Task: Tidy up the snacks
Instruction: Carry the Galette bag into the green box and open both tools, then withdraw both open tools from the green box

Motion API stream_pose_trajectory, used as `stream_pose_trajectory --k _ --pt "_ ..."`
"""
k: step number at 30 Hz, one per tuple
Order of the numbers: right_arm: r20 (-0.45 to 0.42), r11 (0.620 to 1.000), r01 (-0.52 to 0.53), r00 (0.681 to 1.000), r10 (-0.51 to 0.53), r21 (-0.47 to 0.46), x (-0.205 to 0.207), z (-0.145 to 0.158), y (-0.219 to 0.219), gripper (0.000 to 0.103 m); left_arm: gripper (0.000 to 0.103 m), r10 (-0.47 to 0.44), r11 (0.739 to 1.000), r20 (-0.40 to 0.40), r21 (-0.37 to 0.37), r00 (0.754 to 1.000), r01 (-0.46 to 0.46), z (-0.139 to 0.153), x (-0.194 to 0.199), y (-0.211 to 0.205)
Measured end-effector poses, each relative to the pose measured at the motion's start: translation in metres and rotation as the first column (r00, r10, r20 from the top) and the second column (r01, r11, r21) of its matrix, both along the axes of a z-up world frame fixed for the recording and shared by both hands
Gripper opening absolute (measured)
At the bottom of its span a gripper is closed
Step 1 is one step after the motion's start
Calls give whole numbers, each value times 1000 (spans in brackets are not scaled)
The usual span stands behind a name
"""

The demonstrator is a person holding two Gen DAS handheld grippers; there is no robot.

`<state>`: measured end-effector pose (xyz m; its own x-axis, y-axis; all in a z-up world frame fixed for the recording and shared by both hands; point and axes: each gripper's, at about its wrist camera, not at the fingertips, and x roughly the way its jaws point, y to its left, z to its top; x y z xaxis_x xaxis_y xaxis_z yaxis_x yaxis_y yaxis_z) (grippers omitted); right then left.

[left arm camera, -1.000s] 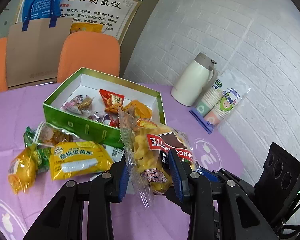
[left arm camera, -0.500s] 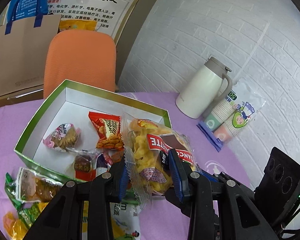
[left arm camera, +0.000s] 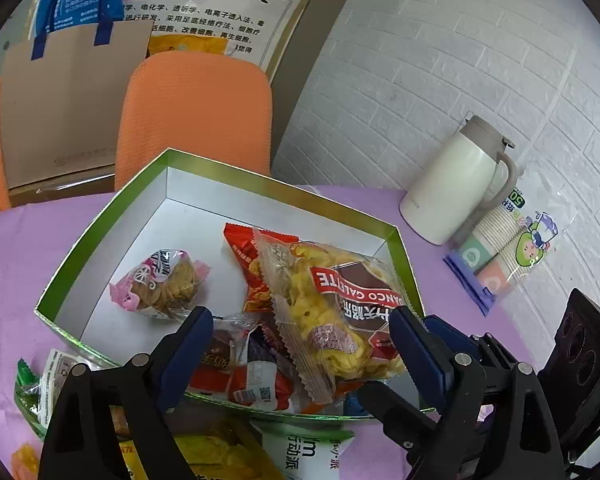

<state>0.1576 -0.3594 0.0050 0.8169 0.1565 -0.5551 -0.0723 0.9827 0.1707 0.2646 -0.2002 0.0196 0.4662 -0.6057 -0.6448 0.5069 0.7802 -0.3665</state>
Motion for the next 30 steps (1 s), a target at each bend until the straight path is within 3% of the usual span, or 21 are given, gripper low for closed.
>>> stream_pose_trajectory --k 4,8,11,13,15,16,18,23,27,30 --pt "13 1000 10 1000 -10 17 -8 6 -2 94 96 31 999 -14 14 999 -30 0 -1 8" --pt "-35 1000 -7 999 7 5 9 8 5 62 96 49 999 -12 0 999 -50 6 -7 20" --pt "-92 997 -42 995 47 64 34 3 13 53 96 71 997 1 1 997 -71 11 -12 29" --pt "-95 990 -99 989 109 104 46 2 22 53 96 88 996 14 10 996 -89 14 -16 37" --pt "-90 987 -135 986 143 89 48 3 33 55 96 109 993 31 31 994 -110 17 -18 44" --pt "-77 989 -134 987 139 61 45 4 37 58 96 120 992 42 44 992 -122 18 -18 48" --pt "-49 993 -119 992 120 15 35 6 40 73 96 142 987 59 63 988 -145 19 -18 58" --pt "-30 996 -91 995 91 4 10 11 33 77 102 209 975 87 58 974 -214 21 -20 78" --pt "1 996 -69 998 69 54 -18 21 24 90 102 212 976 62 37 975 -214 21 -30 84" --pt "11 996 -51 999 50 76 -41 26 23 91 102 223 972 42 62 974 -225 20 -45 87"
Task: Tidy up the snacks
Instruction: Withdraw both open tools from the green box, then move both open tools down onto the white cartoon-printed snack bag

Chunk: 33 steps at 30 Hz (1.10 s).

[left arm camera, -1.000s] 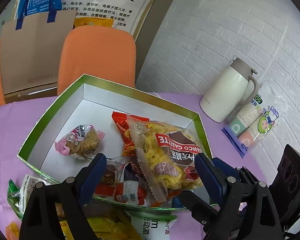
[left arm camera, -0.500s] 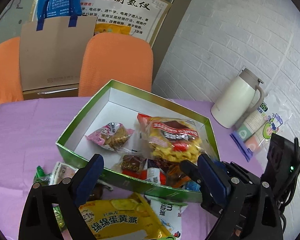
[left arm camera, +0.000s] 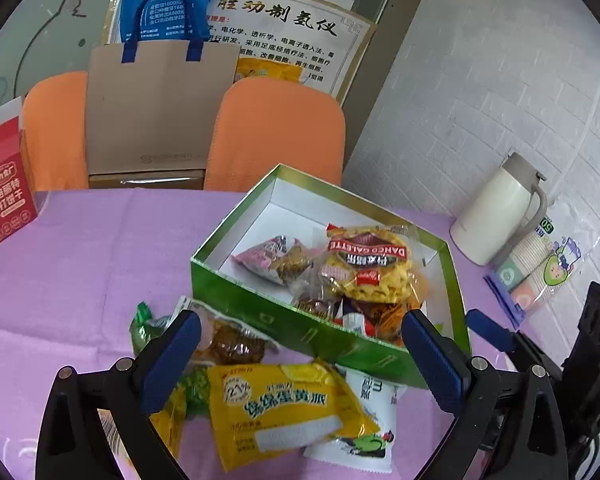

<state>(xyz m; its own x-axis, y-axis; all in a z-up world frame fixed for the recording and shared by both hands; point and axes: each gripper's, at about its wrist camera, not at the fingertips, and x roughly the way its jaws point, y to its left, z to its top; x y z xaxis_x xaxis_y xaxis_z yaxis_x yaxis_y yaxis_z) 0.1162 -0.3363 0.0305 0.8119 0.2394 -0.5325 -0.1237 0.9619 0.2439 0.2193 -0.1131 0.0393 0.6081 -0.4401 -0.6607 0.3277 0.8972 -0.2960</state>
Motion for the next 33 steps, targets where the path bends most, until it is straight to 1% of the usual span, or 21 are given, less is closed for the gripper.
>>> stream_pose_trajectory --k 2,3,7,10,15,18,22,23,24,25,27,28,30,33 --pt "-10 1000 12 1000 -12 0 -15 -4 1 91 102 18 999 -26 35 1000 -17 -2 -12 3" --pt "-18 1000 13 1000 -13 -1 -21 -7 3 91 102 25 999 -30 38 999 -24 -4 -20 7" --pt "-89 1000 2 996 1 31 -40 -26 11 91 102 68 998 -19 14 998 -67 -11 -54 28" --pt "-146 997 -12 989 22 74 -42 -41 22 91 102 84 996 -32 -1 996 -84 -21 -73 42" --pt "-209 998 -18 977 32 67 -28 -55 49 91 102 96 995 -71 2 993 -96 -40 -101 58" --pt "-236 1000 9 972 -4 19 -13 -60 67 91 102 109 994 -95 -10 990 -110 -47 -110 73" --pt "-261 997 61 963 -70 -39 9 -69 80 91 102 147 988 -98 -24 984 -150 -47 -115 94" --pt "-261 995 81 961 -94 -60 12 -71 79 84 102 152 987 -100 -32 983 -156 -47 -115 98" --pt "-260 992 104 958 -119 -72 10 -73 75 67 102 154 987 -101 -40 983 -158 -46 -116 102" --pt "-265 992 113 957 -122 -52 8 -75 68 59 102 153 986 -100 -45 983 -159 -46 -117 105" --pt "-272 994 110 957 -100 22 2 -77 53 41 102 147 987 -97 -47 984 -152 -46 -120 109" --pt "-269 995 102 959 -92 24 -3 -76 48 36 102 141 988 -95 -49 985 -146 -46 -122 111" --pt "-264 996 86 961 -81 9 -13 -74 42 21 102 135 988 -96 -59 986 -141 -47 -122 113" --pt "-259 998 67 964 -65 -2 -27 -72 35 16 102 117 989 -115 -78 987 -126 -52 -122 112"
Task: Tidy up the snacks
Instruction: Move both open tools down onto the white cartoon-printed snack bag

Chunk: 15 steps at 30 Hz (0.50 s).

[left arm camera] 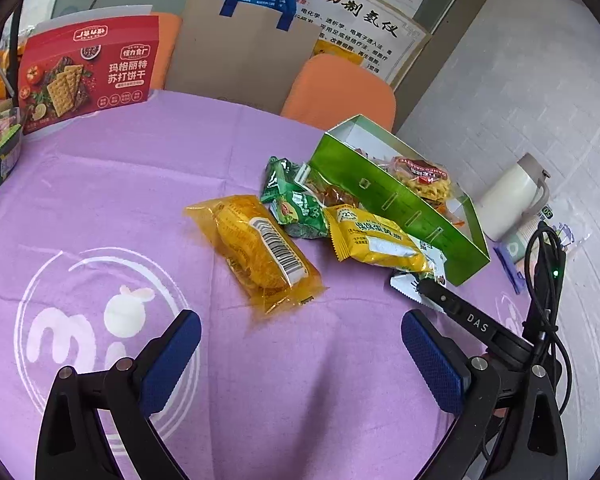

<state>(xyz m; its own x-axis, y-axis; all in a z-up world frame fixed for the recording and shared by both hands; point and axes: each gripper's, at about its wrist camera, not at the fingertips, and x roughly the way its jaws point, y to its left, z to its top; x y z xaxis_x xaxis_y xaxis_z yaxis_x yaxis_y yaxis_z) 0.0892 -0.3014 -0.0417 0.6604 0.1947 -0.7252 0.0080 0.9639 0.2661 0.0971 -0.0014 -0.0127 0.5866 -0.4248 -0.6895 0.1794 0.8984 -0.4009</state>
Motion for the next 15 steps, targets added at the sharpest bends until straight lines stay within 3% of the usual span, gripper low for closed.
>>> stream_pose_trajectory --k 11,15 --pt "2 996 -87 996 87 19 -65 2 -6 12 102 -156 987 6 -22 988 156 1 -21 -37" --pt "16 998 -60 998 59 9 -84 5 -20 16 101 -238 971 -3 -26 971 238 -1 -26 -58"
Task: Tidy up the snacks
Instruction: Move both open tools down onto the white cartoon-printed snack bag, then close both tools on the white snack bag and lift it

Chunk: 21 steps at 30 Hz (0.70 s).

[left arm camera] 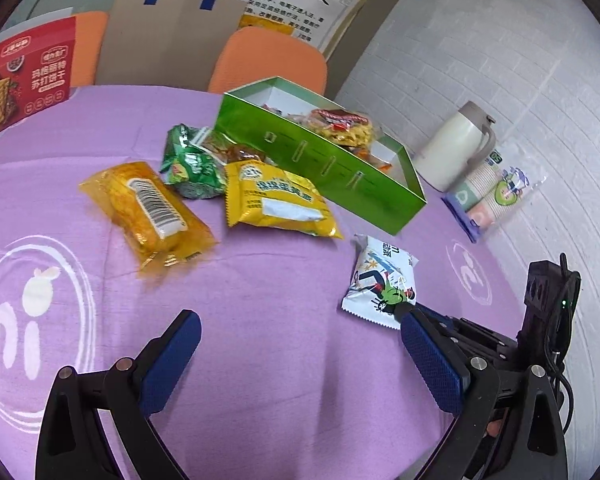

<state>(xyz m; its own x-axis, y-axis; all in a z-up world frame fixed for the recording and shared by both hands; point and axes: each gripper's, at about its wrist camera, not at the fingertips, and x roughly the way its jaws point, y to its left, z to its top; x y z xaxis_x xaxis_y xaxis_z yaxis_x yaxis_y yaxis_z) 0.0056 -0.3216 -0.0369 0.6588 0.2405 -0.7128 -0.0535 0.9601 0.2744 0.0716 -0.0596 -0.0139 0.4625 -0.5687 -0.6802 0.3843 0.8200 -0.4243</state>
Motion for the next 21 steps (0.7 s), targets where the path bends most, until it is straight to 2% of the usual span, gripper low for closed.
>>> stream_pose_trajectory --k 1,3,5,8,10,18,20,21 --pt "5 1000 5 1000 -5 7 -3 1 -4 17 101 -19 1000 -5 0 1000 19 -1 0 -6" --pt "19 1000 13 1000 -13 20 -7 4 -9 29 100 -57 998 -21 -5 998 57 -5 1 -19" --pt "31 1000 13 999 -14 23 -9 7 -12 38 94 -94 995 -40 -17 995 94 -10 3 -33" --pt "45 999 -2 999 1 38 -10 6 -13 38 83 -146 988 -74 -53 986 143 -14 9 -52" --pt "46 999 -16 999 14 47 -9 4 -12 38 80 -170 984 -88 -66 981 165 -16 16 -65" --pt "26 997 -40 999 38 64 -1 -5 -8 40 79 -187 982 -130 -55 974 181 -24 34 -96" --pt "22 997 -38 999 37 65 1 -6 -8 40 66 -203 979 -142 -55 969 197 -26 37 -102" --pt "22 997 -37 999 36 64 2 -6 -8 40 63 -211 977 -147 -52 966 206 -27 38 -104"
